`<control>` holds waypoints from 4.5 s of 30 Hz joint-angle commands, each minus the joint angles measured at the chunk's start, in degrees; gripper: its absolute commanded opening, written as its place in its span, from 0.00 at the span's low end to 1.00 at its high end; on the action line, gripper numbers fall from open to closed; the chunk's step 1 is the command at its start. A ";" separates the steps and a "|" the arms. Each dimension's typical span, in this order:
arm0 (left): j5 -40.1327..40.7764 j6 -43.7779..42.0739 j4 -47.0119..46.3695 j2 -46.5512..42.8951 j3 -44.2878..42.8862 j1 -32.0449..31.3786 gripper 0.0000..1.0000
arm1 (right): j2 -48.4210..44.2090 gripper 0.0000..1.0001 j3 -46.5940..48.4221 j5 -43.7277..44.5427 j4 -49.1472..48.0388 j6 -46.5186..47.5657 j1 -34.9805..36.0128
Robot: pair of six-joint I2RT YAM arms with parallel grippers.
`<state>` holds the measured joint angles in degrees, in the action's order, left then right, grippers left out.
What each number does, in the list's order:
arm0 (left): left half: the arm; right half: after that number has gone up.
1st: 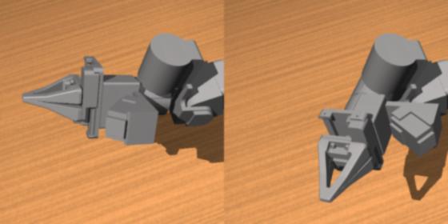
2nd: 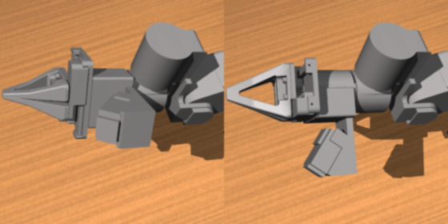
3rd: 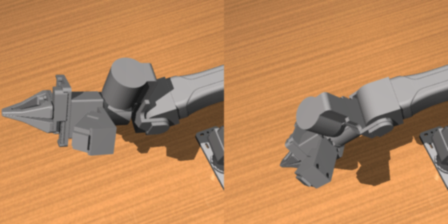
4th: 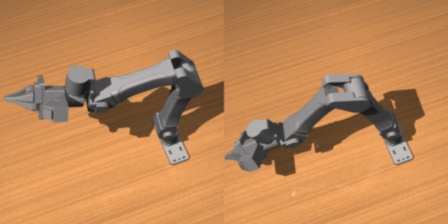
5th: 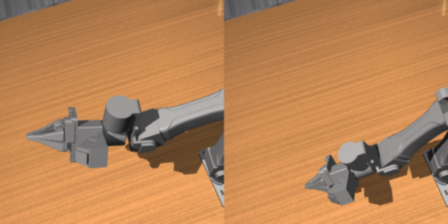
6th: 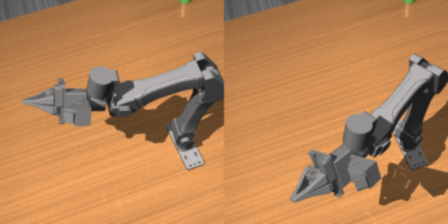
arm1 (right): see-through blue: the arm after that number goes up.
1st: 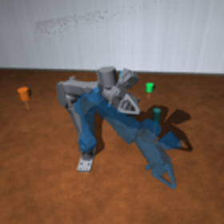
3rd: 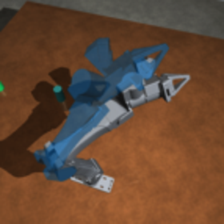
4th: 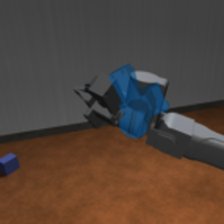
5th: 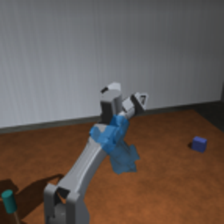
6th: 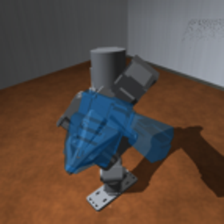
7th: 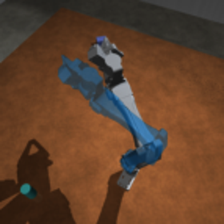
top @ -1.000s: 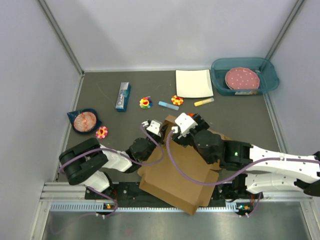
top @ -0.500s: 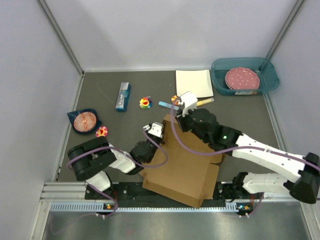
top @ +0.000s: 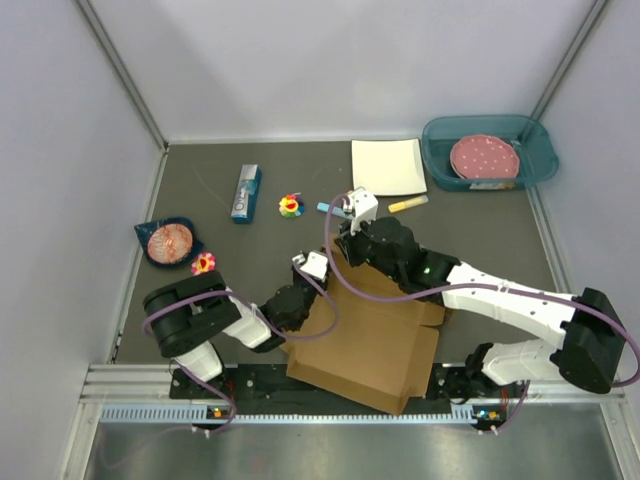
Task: Fold the paper box
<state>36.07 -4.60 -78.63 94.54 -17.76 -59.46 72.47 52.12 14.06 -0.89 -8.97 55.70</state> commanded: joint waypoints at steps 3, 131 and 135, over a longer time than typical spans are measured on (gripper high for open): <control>1.45 0.64 -12.25 -0.41 1.85 -0.22 0.52 | 0.75 0.16 -1.32 -2.02 1.50 -1.14 0.02; 3.74 -0.41 -3.99 -2.79 -2.10 -0.66 0.49 | -1.45 0.35 -1.05 -2.29 2.82 -5.88 -2.00; 2.69 0.03 -3.46 -1.64 -3.33 -0.66 0.47 | -0.84 0.35 -1.32 -2.46 2.99 -6.06 -2.09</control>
<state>37.34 -4.54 -75.29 92.31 -18.68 -60.71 71.96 49.80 11.44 -3.77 -15.62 54.19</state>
